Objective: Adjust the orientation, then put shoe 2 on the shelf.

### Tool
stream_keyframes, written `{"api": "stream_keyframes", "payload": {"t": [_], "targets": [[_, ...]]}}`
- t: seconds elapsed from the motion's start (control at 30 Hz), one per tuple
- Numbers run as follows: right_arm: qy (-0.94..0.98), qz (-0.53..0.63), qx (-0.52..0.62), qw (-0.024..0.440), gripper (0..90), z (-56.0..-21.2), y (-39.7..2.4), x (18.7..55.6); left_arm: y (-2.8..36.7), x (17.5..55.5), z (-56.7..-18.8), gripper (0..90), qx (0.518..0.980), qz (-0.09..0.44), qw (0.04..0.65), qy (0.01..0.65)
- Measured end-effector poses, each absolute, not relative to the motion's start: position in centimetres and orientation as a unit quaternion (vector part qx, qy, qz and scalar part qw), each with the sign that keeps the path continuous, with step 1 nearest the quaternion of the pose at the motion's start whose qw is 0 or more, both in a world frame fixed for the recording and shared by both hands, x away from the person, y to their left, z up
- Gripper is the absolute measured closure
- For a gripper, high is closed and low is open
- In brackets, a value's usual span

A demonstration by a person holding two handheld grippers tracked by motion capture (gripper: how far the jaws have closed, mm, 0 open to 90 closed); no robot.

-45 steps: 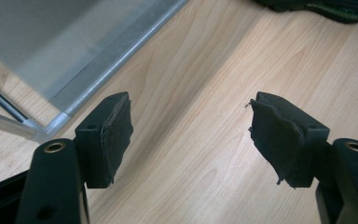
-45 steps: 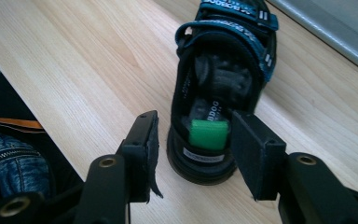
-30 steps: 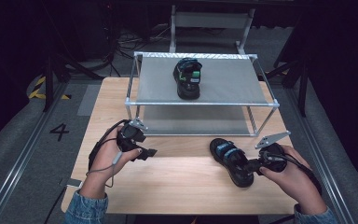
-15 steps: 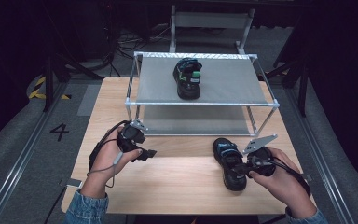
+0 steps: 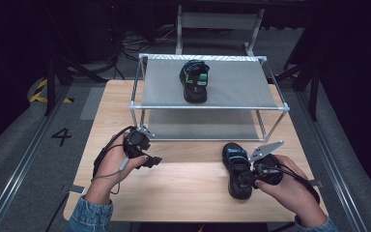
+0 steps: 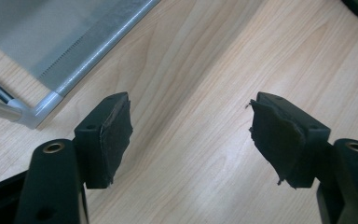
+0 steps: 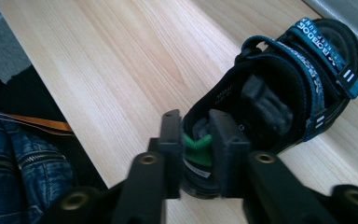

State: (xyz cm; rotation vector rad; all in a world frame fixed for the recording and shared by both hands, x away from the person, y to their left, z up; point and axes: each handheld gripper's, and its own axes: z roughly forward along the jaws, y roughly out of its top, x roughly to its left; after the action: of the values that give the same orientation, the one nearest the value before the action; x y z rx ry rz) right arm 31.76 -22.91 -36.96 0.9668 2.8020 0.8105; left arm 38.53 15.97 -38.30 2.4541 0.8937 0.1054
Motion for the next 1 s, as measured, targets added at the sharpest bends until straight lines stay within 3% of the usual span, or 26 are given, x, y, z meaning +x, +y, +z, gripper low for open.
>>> {"api": "stream_keyframes", "payload": {"t": [0.1, 0.23, 0.47, 1.0], "targets": [[0.905, 0.288, 0.308, 0.056, 59.9, -36.6, -23.1, 31.8, 15.8, 38.4, -38.4, 28.3, 0.909, 0.032, 0.256, 0.327], [0.897, 0.307, 0.308, 0.079, 55.1, -36.3, -23.4, 32.0, 15.9, 38.3, -38.6, 27.9, 0.908, 0.032, 0.251, 0.333], [0.89, 0.306, 0.316, 0.118, 50.8, -36.6, -24.1, 33.3, 16.5, 38.2, -39.2, 27.1, 0.912, 0.04, 0.223, 0.342], [0.901, 0.259, 0.327, 0.122, 45.6, -39.3, -24.3, 35.9, 17.2, 37.5, -40.0, 23.2, 0.916, 0.037, 0.196, 0.347]]}}
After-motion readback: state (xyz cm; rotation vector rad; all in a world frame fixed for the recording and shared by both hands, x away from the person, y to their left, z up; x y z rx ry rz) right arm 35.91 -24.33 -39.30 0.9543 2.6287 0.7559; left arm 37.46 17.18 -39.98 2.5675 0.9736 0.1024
